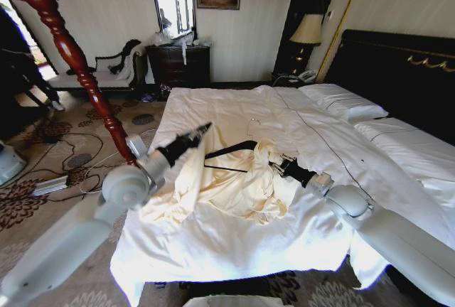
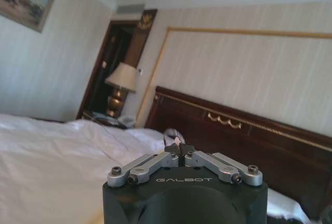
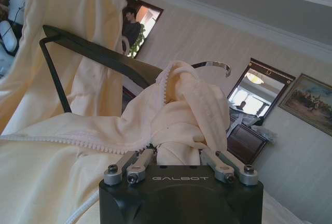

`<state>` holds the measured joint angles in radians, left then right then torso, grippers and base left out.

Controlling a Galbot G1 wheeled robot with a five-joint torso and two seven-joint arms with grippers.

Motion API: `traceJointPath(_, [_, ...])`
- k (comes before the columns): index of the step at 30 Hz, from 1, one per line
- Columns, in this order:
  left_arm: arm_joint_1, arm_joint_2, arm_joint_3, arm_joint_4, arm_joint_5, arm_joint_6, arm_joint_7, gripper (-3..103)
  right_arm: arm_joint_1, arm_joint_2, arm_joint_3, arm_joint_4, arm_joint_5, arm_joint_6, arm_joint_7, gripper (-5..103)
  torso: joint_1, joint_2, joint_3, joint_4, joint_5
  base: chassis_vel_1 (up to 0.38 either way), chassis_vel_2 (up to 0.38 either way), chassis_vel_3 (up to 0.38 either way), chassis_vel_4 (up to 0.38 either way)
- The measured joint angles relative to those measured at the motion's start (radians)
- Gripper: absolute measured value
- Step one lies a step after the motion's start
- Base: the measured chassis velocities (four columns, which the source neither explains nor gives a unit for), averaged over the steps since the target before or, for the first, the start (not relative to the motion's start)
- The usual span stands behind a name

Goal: Pick up the clothes from the bed and hang them on the clothes hanger.

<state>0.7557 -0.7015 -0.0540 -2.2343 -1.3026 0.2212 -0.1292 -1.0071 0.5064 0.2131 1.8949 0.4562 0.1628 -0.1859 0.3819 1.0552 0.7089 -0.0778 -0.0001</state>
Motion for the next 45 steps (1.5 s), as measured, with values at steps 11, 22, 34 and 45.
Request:
traceJointPath(11, [0.011, -0.013, 0.076, -0.044, 0.073, 0.015, 0.026, 0, -0.025, -0.029, 0.004, 0.046, -0.03, -0.08, 0.1, 25, 0.0, 0.0, 0.0, -0.0003, 0.0, 0.0, 0.0, 0.0, 0.0])
traceJointPath(22, [0.04, 0.045, 0.004, -0.092, 0.024, 0.014, 0.013, 0, -0.043, -0.012, 0.013, 0.009, -0.178, -0.123, 0.166, 25, 0.0, 0.0, 0.0, 0.0001, 0.0002, 0.0, 0.0, 0.0, 0.0])
traceJointPath(34, [0.009, 0.0, 0.054, -0.021, 0.072, 0.015, 0.022, 0, -0.048, 0.014, -0.012, 0.055, -0.148, -0.005, 0.106, 25, 0.0, 0.0, 0.0, -0.0001, -0.0001, 0.0, 0.0, 0.0, 0.0])
traceJointPath(45, [-0.132, -0.052, 0.172, 0.021, 0.047, 0.023, 0.017, 0, -0.059, 0.07, -0.004, -0.007, -0.375, 0.044, 0.09, 25, 0.0, 0.0, 0.0, -0.0001, 0.0002, 0.0, 0.0, 0.0, 0.0])
